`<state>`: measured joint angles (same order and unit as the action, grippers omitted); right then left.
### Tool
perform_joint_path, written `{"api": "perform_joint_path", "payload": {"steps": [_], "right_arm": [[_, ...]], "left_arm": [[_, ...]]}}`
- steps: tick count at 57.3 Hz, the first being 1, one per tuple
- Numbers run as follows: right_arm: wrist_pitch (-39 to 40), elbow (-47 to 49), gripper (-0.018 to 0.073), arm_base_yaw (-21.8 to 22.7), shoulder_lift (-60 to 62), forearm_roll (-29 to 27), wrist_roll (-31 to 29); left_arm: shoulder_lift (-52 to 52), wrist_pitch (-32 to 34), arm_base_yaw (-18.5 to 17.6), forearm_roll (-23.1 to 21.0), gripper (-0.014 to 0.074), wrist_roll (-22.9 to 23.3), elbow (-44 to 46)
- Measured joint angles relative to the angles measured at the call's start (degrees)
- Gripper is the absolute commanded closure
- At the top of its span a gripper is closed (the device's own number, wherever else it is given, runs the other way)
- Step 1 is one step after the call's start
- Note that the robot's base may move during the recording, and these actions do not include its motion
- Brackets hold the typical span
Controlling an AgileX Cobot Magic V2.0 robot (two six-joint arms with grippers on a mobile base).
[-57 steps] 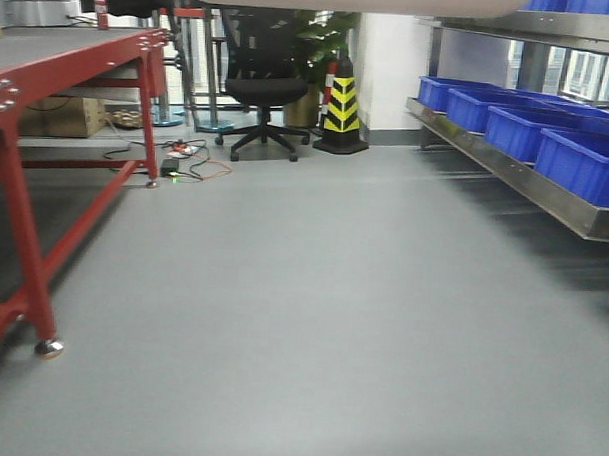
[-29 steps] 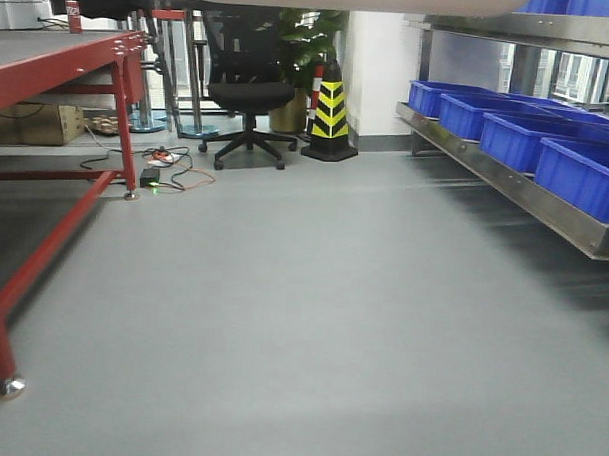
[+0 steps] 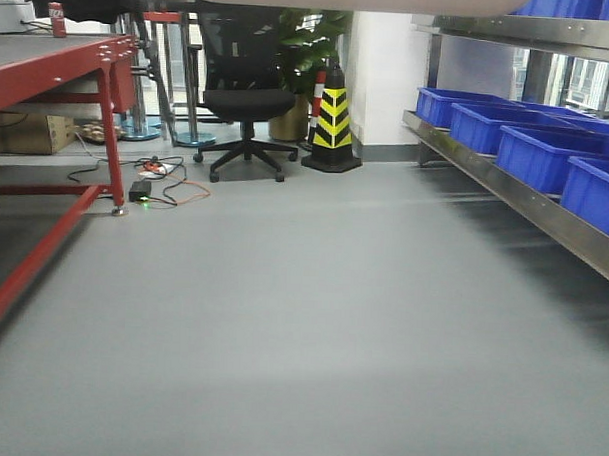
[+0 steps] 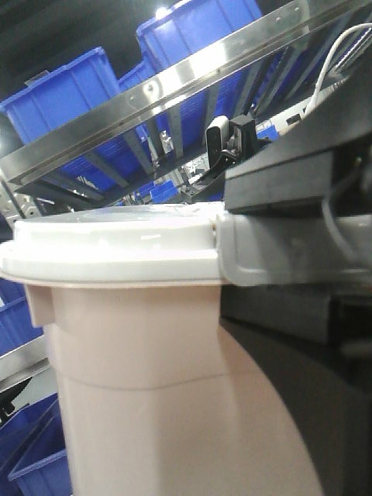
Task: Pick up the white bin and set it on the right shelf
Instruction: 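Hold the bin raised in both grippers while driving to the shelving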
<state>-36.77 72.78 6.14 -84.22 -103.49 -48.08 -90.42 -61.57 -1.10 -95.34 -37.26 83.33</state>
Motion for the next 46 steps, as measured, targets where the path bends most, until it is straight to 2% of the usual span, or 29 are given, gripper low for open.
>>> {"api": "perform_joint_path", "payload": {"steps": [46], "right_arm": [[0.10, 0.00, 0.0500, 0.00, 0.00, 0.00, 0.00]], "left_arm": [[0.00, -0.09, 0.00, 0.00, 0.0713, 0.00, 0.00]]}}
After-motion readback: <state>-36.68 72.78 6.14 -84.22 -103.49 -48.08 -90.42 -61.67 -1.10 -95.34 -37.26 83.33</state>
